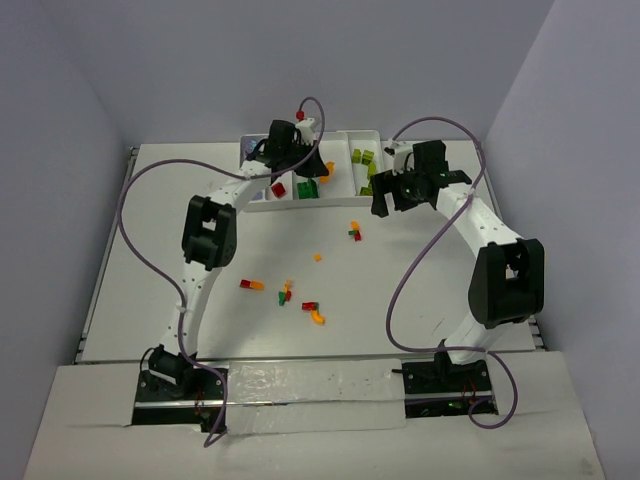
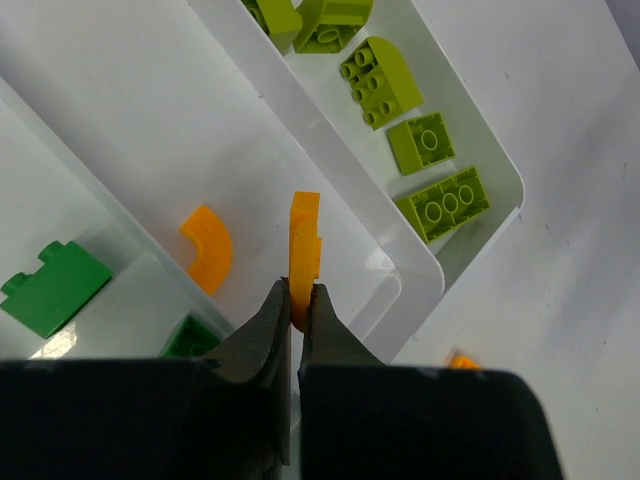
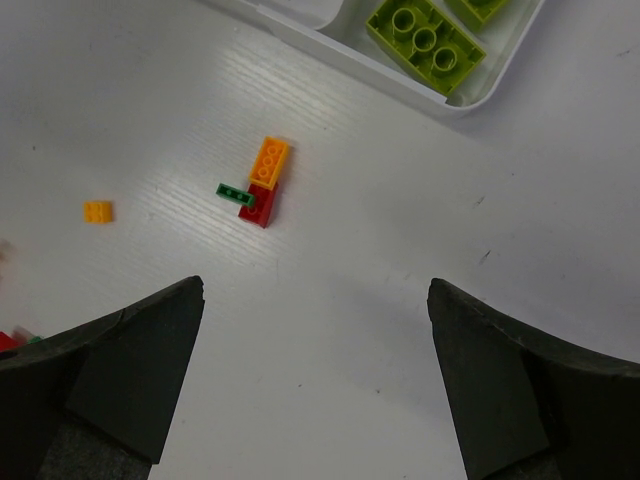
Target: Sort the legos into containers by color
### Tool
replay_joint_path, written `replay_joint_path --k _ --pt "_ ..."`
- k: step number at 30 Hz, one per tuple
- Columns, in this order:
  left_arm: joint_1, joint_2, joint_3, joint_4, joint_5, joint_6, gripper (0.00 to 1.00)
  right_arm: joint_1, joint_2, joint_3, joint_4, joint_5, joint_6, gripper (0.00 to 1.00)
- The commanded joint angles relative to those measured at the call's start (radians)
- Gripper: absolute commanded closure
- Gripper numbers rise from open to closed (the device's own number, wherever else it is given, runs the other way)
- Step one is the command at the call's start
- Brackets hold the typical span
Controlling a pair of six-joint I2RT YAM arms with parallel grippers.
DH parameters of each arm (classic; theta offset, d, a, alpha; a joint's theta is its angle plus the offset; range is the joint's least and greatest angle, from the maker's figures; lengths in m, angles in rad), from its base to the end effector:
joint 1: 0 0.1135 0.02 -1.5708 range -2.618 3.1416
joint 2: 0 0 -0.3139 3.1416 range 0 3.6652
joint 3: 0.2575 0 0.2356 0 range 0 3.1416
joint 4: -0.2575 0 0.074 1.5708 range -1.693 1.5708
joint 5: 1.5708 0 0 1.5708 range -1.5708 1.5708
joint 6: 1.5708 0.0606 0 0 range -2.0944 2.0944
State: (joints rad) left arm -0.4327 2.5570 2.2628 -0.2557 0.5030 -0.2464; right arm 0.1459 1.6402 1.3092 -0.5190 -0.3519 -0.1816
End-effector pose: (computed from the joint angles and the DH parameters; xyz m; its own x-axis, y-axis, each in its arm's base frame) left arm 0.5557 -0.2888 0.2117 -0.6407 0.0605 -0.7654 0.6024 0.6577 -0.4523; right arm 0.3562 0.0735 0.3110 -0.6658 -0.2692 -0.6959 -0.4898 0.8612 0.1355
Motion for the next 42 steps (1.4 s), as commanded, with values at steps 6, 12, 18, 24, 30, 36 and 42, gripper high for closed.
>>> replay_joint_path --k 6,12,18,24,30,36,42 --pt "-0.035 0.051 0.063 0.062 -0.020 -0.026 0.87 -0.005 -0.045 -0.038 -0.006 -0.009 -0.022 0.00" --pt "-0.035 0.030 0.061 0.049 -0.042 -0.006 0.64 -0.005 -0.048 -0.039 -0.007 -0.031 -0.024 0.00" --pt "-0.029 -0.027 0.065 0.018 -0.048 0.025 0.49 -0.004 -0.050 -0.022 -0.021 -0.047 -0.025 0.00" --pt "0.057 -0.301 -0.139 -0.092 0.154 0.187 0.45 -0.002 -0.065 -0.013 -0.032 -0.063 -0.032 0.00" --pt "0.136 -0.700 -0.540 -0.466 0.175 0.728 0.45 0.004 -0.066 -0.018 -0.021 -0.079 -0.026 0.00" --pt "0.134 -0.953 -0.838 -0.772 -0.006 1.069 0.47 0.022 -0.048 -0.003 -0.013 -0.082 -0.009 0.00" --pt "0.077 -1.011 -1.015 -0.754 -0.115 1.035 0.51 0.041 -0.045 0.010 -0.021 -0.067 -0.006 0.00"
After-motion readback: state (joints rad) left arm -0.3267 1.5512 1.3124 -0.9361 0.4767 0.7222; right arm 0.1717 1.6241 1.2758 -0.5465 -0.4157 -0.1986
